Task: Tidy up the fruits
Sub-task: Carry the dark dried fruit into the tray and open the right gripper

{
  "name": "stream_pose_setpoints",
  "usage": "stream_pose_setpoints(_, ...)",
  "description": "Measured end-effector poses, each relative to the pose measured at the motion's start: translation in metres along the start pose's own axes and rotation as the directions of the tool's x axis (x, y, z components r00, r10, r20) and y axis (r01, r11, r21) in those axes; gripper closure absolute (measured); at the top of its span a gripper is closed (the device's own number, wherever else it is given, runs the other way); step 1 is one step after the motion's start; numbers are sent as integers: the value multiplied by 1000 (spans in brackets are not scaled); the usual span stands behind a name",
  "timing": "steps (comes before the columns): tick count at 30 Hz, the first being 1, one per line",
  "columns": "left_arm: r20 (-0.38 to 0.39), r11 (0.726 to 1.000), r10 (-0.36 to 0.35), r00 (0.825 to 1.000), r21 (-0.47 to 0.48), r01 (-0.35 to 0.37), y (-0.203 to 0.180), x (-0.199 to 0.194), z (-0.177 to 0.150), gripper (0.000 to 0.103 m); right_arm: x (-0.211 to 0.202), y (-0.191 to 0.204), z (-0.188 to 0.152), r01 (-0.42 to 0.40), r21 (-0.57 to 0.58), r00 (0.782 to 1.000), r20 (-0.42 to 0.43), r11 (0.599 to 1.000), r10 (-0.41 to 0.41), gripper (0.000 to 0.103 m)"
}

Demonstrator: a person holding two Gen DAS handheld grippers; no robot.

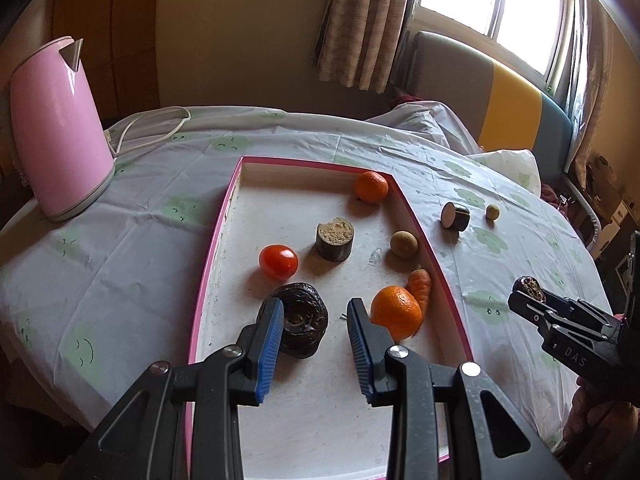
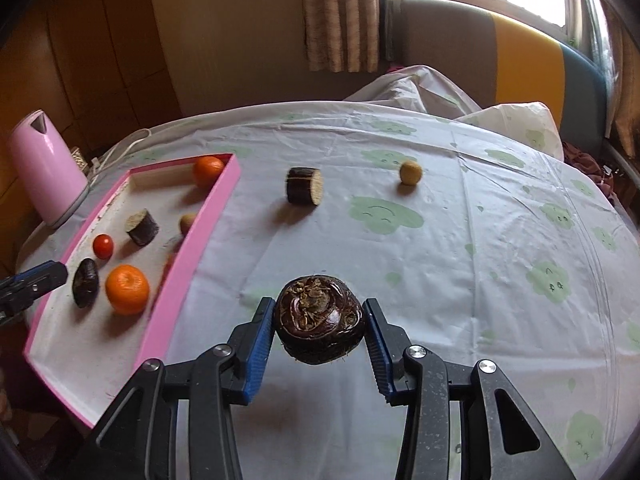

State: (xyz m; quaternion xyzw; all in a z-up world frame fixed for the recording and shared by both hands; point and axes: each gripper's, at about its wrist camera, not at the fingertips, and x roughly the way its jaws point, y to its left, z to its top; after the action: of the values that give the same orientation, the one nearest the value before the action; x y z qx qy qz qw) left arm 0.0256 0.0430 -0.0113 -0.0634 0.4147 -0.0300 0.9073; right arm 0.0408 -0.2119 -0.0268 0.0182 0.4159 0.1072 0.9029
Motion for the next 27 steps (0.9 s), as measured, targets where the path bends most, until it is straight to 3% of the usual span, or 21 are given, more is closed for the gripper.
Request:
stream_pose_setpoints(14, 4, 998, 23, 1000, -51, -23, 21, 0, -1, 70, -14, 82, 2, -206, -132, 979, -22, 970, 205, 59)
stream_pose_setpoints(21, 7, 996, 36, 999, -80, -35, 32, 0, 1, 70, -5, 104, -4, -269, -164, 962, -92, 949, 256, 59)
stream_pose_setpoints(27, 4, 996, 38, 999, -78, -37, 33, 1, 0, 70, 11, 118, -5, -266, -183, 961, -127, 946, 246, 54)
